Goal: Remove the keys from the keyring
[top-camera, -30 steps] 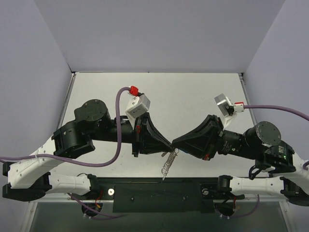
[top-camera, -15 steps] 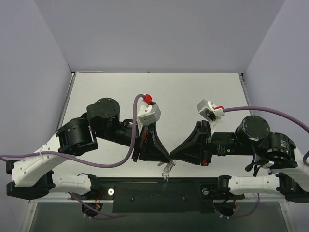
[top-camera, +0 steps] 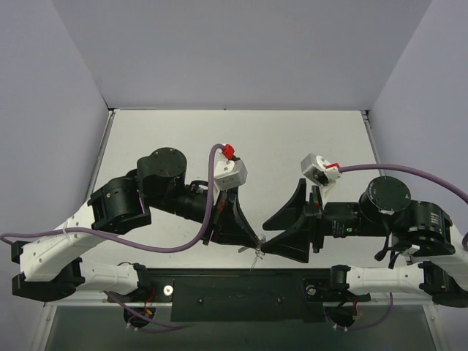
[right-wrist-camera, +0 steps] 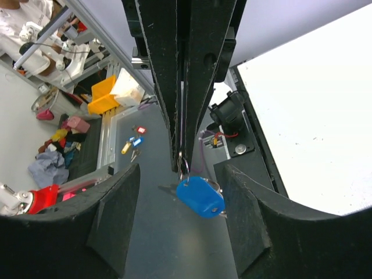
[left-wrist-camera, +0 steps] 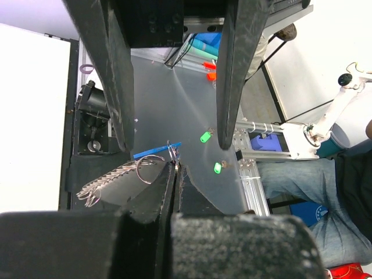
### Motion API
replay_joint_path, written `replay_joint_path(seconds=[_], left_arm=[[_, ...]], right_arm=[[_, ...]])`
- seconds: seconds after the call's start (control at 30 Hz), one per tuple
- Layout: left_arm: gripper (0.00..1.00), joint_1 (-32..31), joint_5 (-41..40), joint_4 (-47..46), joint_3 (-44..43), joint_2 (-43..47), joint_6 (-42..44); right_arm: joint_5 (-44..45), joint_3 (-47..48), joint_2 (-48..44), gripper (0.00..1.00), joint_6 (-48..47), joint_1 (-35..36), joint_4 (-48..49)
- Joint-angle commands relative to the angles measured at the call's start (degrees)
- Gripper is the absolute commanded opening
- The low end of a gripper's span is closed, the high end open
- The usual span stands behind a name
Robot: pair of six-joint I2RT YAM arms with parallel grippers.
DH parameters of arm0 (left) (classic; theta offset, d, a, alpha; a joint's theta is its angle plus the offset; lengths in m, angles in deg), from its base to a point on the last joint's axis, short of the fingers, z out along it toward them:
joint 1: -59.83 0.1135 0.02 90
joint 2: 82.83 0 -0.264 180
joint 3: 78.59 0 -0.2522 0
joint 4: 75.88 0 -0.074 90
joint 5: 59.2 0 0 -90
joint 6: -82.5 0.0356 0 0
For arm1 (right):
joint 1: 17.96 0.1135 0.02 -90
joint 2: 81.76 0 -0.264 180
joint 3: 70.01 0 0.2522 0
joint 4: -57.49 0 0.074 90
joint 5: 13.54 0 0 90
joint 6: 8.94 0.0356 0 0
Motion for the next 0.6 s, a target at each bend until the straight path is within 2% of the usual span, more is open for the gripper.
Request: replay_joint_path(seconds=[0.0,0.17,0.27,0.47,0.57], left_arm=[[0.0,0.33,-0.66,-4.37,-0.12,1.41,-0.02],[0.0,0.33,-1.44,-6.83,0.67,2.2,-0.99],[0.0,0.33,-2.41,-9.99,3.11,3.43,-1.78],[0.0,0.33,-4.79,-21.14,9.36,6.42,-4.59],[0.0,0.33,-5.58,-23.88,10.51,6.95,-5.47]], right_arm=[[4.15,-1.76,-3.92,0.54,1.17,0.52,6.25],[11.08,-7.2,-9.1,0.54,2.49,0.52,13.09],[13.47,-14.57,-14.02,0.53,5.47,0.43,22.91],[15.93,-24.69,-17.02,0.43,10.58,0.43,36.02],[15.15,-24.79,-15.71,0.35,11.37,0.52,36.93]])
